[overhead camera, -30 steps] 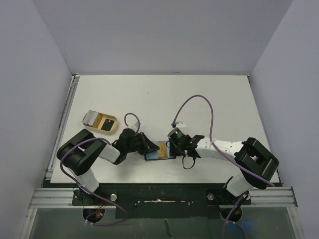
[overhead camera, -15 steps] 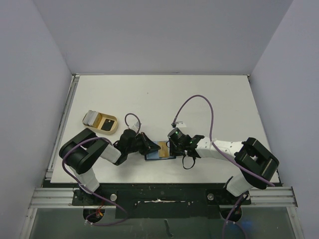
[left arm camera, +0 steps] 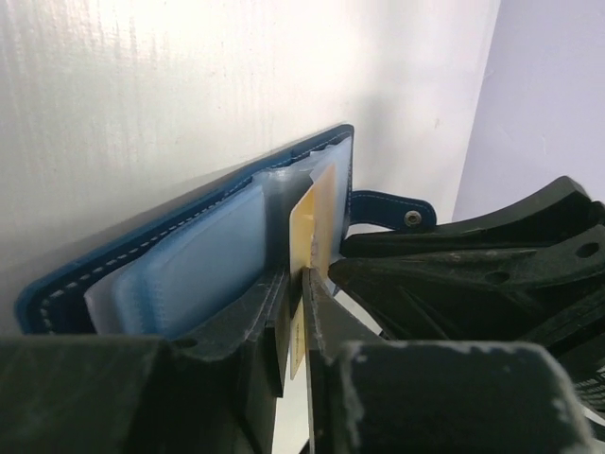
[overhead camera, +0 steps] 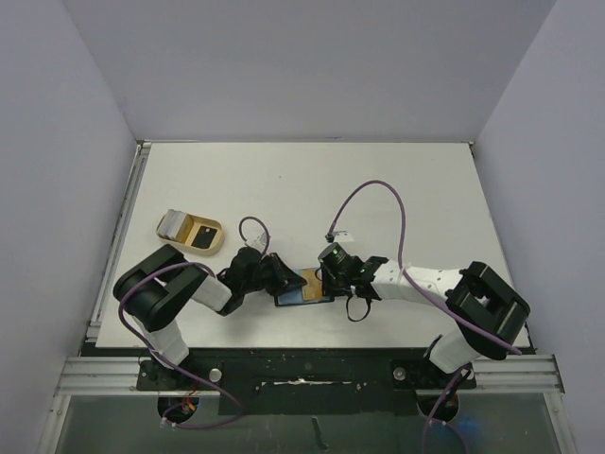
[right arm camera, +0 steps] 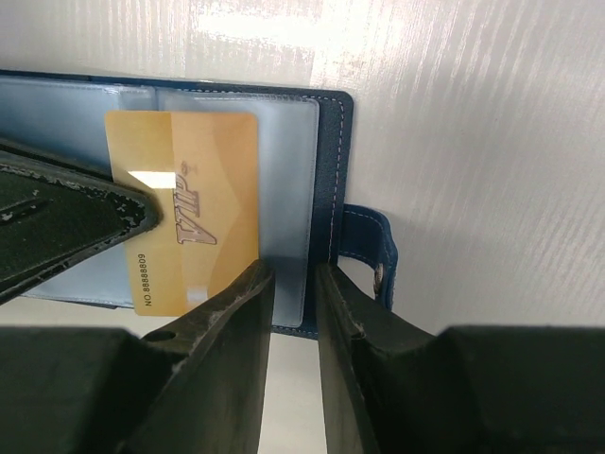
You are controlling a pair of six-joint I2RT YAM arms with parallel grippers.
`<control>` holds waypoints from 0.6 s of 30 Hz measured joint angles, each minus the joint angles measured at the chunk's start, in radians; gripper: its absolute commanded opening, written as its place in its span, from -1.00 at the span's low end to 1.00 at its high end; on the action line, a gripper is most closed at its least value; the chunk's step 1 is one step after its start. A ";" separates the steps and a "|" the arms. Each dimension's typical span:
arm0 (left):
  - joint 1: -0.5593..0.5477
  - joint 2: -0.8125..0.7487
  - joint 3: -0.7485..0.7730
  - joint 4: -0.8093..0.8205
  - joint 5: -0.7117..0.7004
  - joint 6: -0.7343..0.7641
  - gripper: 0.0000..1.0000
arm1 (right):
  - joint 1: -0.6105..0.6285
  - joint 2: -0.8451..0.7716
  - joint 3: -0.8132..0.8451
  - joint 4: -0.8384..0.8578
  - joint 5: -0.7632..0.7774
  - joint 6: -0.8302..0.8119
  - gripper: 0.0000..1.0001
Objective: Put the credit cards into the card holder
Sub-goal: Insert the credit card into the card holder.
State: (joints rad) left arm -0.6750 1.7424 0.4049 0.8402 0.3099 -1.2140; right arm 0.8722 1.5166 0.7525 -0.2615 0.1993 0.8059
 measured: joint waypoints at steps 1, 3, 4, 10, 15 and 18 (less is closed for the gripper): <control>-0.001 0.000 0.002 -0.008 0.000 0.006 -0.67 | 0.000 -0.002 0.000 -0.003 0.000 0.000 -0.45; -0.004 -0.005 0.010 -0.036 0.000 0.020 -0.60 | 0.000 -0.008 0.000 -0.008 0.000 0.000 -0.44; -0.006 -0.013 0.019 -0.061 0.000 0.029 -0.57 | 0.000 -0.013 0.000 -0.013 0.000 -0.001 -0.44; -0.011 -0.105 0.074 -0.253 -0.063 0.118 -0.41 | -0.023 -0.057 0.000 -0.024 -0.001 -0.012 -0.46; -0.011 -0.148 0.106 -0.368 -0.114 0.171 -0.38 | -0.043 -0.057 0.000 -0.023 -0.005 -0.017 -0.49; -0.015 -0.151 0.114 -0.399 -0.127 0.185 -0.38 | -0.046 -0.056 0.000 -0.020 -0.012 -0.019 -0.53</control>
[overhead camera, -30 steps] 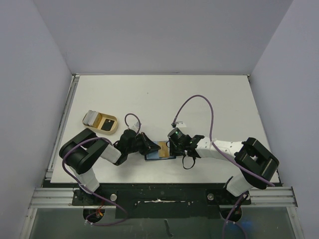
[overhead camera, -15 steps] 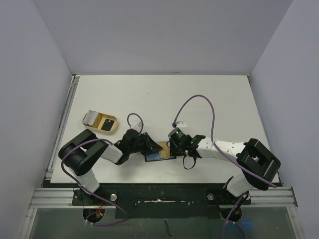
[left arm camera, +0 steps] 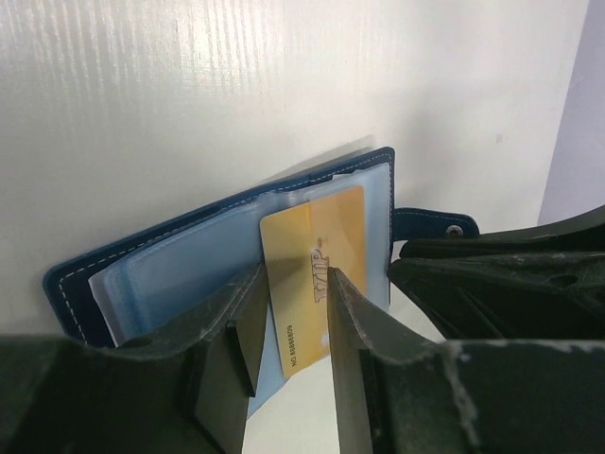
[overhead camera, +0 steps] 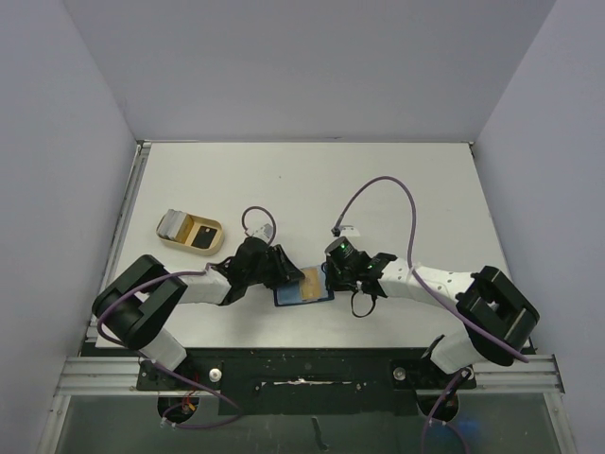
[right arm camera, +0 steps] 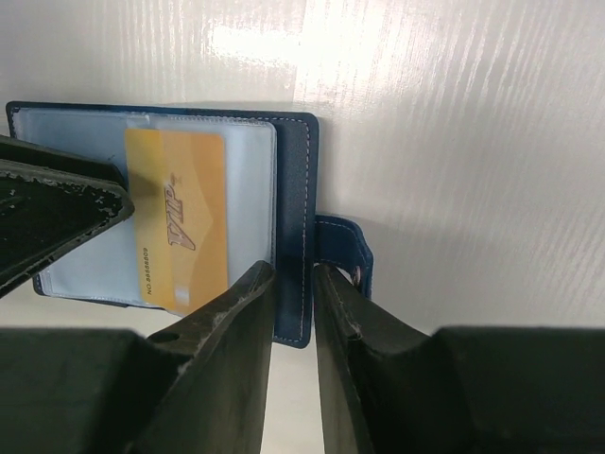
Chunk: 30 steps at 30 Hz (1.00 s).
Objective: Put the credit cards into the card holder
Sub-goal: Insert the credit card into the card holder.
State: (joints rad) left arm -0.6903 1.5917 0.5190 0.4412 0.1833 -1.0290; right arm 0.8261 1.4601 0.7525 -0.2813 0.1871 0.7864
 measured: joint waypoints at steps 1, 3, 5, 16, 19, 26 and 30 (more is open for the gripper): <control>-0.002 0.000 0.004 -0.006 -0.002 0.004 -0.38 | 0.000 0.001 0.000 0.002 -0.002 0.000 -0.53; -0.006 0.000 0.006 -0.011 -0.005 0.012 -0.37 | 0.000 0.003 0.000 0.005 -0.006 0.000 -0.54; -0.009 0.000 0.009 -0.014 -0.005 0.017 -0.37 | 0.000 0.004 -0.003 0.009 -0.008 0.000 -0.55; -0.031 0.035 0.038 -0.011 -0.005 0.020 -0.36 | 0.013 0.007 -0.032 0.019 -0.007 0.009 -0.56; -0.036 0.042 0.041 -0.004 -0.005 0.018 -0.36 | 0.020 0.010 -0.039 0.019 -0.007 0.013 -0.56; -0.055 0.051 0.051 0.003 -0.009 0.012 -0.36 | 0.033 0.011 -0.048 0.021 -0.005 0.021 -0.56; -0.070 0.054 0.053 0.005 -0.008 0.003 -0.36 | 0.033 0.011 -0.048 0.022 -0.003 0.027 -0.56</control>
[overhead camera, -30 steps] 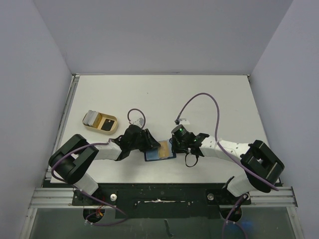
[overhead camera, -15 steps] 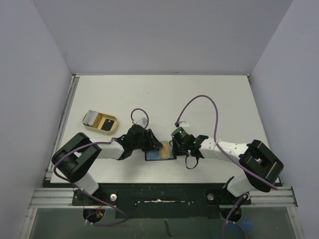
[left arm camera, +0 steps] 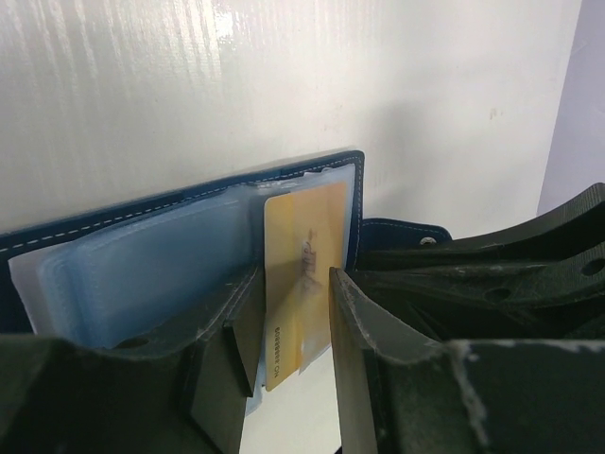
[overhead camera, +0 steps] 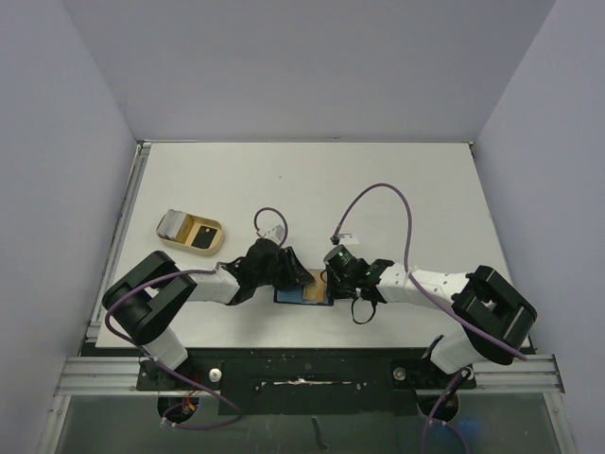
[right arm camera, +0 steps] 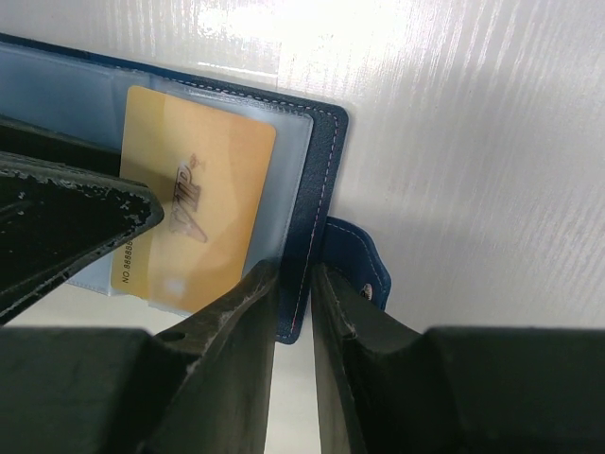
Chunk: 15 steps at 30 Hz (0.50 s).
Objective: Put the credit cards into the card holder
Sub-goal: Insert the credit card into the card holder.
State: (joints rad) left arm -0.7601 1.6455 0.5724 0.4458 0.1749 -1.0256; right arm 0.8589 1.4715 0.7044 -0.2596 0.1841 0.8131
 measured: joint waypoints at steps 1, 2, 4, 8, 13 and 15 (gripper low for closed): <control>-0.002 0.002 0.000 0.002 0.000 -0.005 -0.36 | 0.000 0.000 0.000 0.000 0.000 0.000 -0.56; -0.004 0.005 0.000 0.008 0.000 -0.011 -0.36 | 0.000 0.000 0.000 0.000 0.001 0.000 -0.56; -0.006 0.008 0.000 0.015 0.001 -0.020 -0.36 | 0.000 0.000 0.000 0.000 0.002 0.000 -0.56; -0.012 0.008 0.000 0.022 0.001 -0.036 -0.36 | 0.000 0.000 0.000 0.000 0.005 0.000 -0.56; -0.017 0.008 0.001 0.019 0.000 -0.036 -0.36 | 0.000 0.000 0.000 0.000 0.008 0.000 -0.56; -0.018 0.008 0.005 0.008 -0.006 -0.033 -0.36 | 0.000 0.000 0.000 0.000 0.011 0.000 -0.55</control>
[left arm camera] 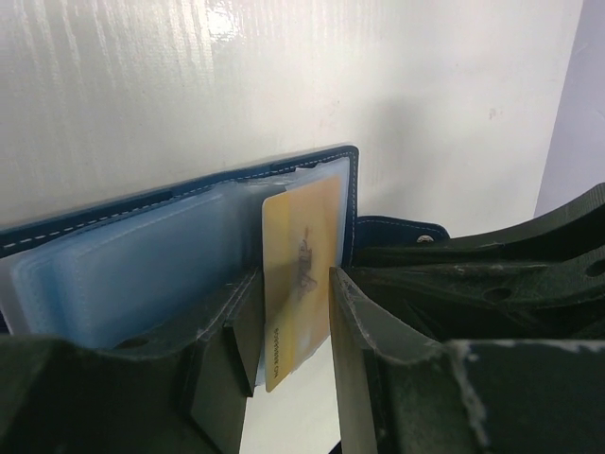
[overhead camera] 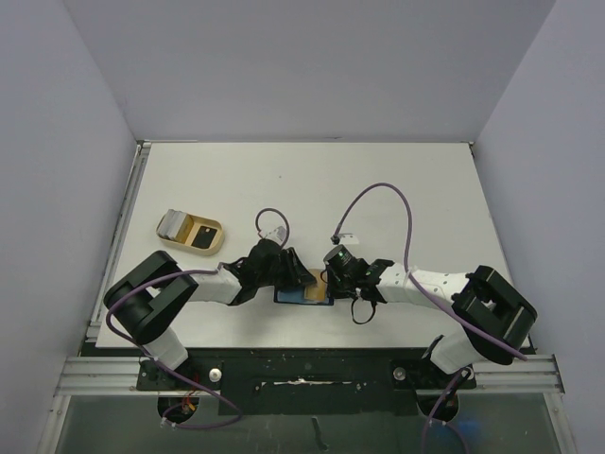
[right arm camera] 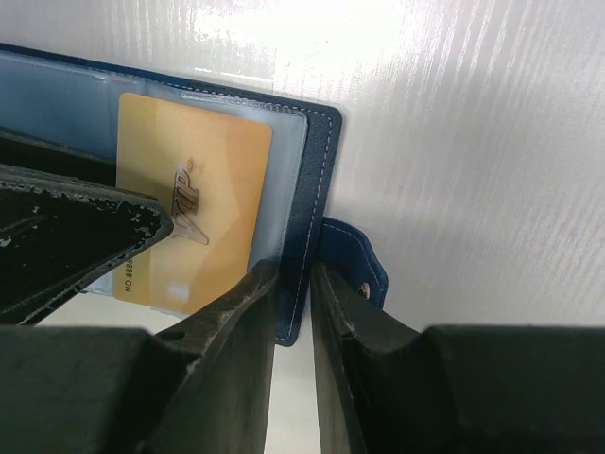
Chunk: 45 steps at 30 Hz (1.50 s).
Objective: Put the credit cards into the card holder
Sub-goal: Insert the credit card into the card holder.
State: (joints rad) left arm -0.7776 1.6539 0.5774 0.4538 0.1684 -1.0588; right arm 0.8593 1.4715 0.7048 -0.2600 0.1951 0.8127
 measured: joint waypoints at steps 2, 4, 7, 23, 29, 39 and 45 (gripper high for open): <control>-0.001 0.000 0.008 -0.021 -0.010 0.008 -0.36 | 0.000 0.000 0.000 -0.001 0.005 0.000 -0.55; -0.002 -0.002 0.023 -0.053 -0.024 0.022 -0.36 | 0.000 -0.005 0.000 -0.005 0.009 0.000 -0.55; -0.005 -0.018 0.043 -0.113 -0.058 0.050 -0.36 | 0.000 -0.023 0.000 -0.008 0.014 0.000 -0.55; -0.006 -0.050 0.060 -0.198 -0.101 0.100 -0.34 | 0.000 -0.037 0.000 0.009 0.016 -0.001 -0.58; -0.012 -0.050 0.064 -0.199 -0.105 0.103 -0.35 | 0.000 0.009 0.000 0.028 0.010 0.001 -0.59; -0.055 0.003 0.113 -0.198 -0.138 0.103 -0.36 | 0.000 0.023 -0.002 0.051 0.009 0.011 -0.61; -0.060 0.032 0.145 -0.197 -0.151 0.105 -0.37 | 0.000 0.018 -0.009 0.055 0.012 0.015 -0.61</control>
State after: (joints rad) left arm -0.8379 1.6855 0.7227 0.2569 0.0174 -0.9535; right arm 0.8593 1.4899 0.6960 -0.2054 0.2070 0.8280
